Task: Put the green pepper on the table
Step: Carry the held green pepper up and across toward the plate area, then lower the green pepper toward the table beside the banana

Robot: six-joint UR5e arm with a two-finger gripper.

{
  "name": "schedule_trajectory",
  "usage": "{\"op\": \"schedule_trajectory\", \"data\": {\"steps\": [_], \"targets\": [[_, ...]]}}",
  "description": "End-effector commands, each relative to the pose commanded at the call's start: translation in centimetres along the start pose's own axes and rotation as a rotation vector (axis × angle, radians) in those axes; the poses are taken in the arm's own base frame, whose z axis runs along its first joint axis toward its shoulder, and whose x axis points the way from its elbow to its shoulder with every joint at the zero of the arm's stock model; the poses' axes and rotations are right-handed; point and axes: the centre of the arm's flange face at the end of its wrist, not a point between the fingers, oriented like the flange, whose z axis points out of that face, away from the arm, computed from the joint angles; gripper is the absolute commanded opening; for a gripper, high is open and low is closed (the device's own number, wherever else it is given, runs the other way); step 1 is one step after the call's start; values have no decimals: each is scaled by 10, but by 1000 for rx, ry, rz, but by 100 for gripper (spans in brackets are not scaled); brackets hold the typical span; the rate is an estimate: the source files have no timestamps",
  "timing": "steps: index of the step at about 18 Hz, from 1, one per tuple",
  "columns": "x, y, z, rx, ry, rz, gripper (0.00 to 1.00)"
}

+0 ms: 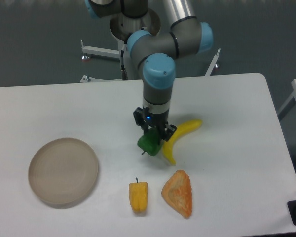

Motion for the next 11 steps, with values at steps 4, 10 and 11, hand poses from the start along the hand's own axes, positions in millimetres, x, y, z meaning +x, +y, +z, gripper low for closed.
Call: {"op": "schedule_trajectory", "data": {"steps": [4,10,11], "targets": [[12,0,11,31,62,-3,24],[14,1,17,97,108,31,24],[14,0,17,109,113,31,24]]}}
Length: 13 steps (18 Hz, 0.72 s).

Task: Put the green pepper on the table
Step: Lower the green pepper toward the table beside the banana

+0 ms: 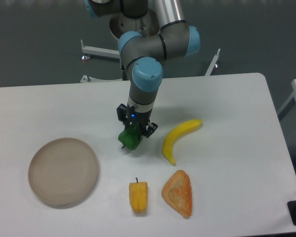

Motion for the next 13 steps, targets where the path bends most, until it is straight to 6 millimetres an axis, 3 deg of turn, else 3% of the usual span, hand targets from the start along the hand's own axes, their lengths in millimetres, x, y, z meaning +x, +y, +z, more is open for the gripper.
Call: {"op": "schedule_trajectory", "data": {"steps": [13], "targets": [[-3,2,10,-7,16,7,25]]}}
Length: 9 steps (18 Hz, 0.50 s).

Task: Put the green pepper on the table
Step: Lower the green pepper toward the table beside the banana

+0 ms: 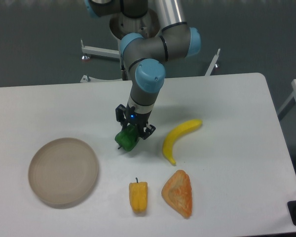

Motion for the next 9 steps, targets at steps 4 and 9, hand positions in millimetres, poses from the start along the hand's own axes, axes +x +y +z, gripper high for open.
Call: {"op": "schedule_trajectory", "data": {"steps": [4,9], "targets": [[0,0,2,-2,3,5,25],[-2,0,1,-2,0,4,34]]}}
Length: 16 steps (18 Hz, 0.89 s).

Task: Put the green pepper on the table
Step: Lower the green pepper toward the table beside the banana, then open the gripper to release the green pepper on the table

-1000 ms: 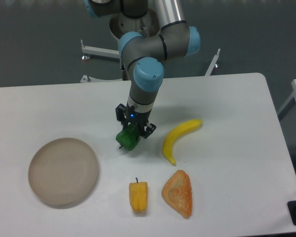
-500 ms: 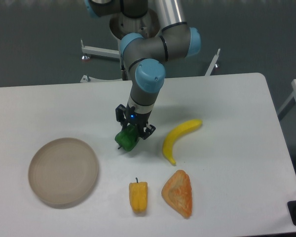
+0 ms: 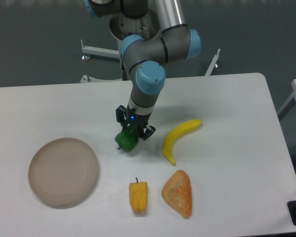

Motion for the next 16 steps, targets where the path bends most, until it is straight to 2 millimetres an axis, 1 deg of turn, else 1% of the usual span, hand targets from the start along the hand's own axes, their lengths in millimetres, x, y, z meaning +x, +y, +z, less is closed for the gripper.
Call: {"op": "schedule_trajectory", "data": {"steps": [1,3,5,9,12,13,15,16], "targets": [[-1,-1,-1,2,-2,1,37],[-1,-1,-2,2,-3,-2,48],[-2,0,-3,3,-4,-3,55],[-6,-1,-8,11,-12,-5,63],[-9,-2,-13,15,-20,-7,75],[-11,0,-15,17,-24,-12,78],[-15,-3,-23,28,-35,-14,81],[-18,-3,-26,29,-43,-14,86]]}}
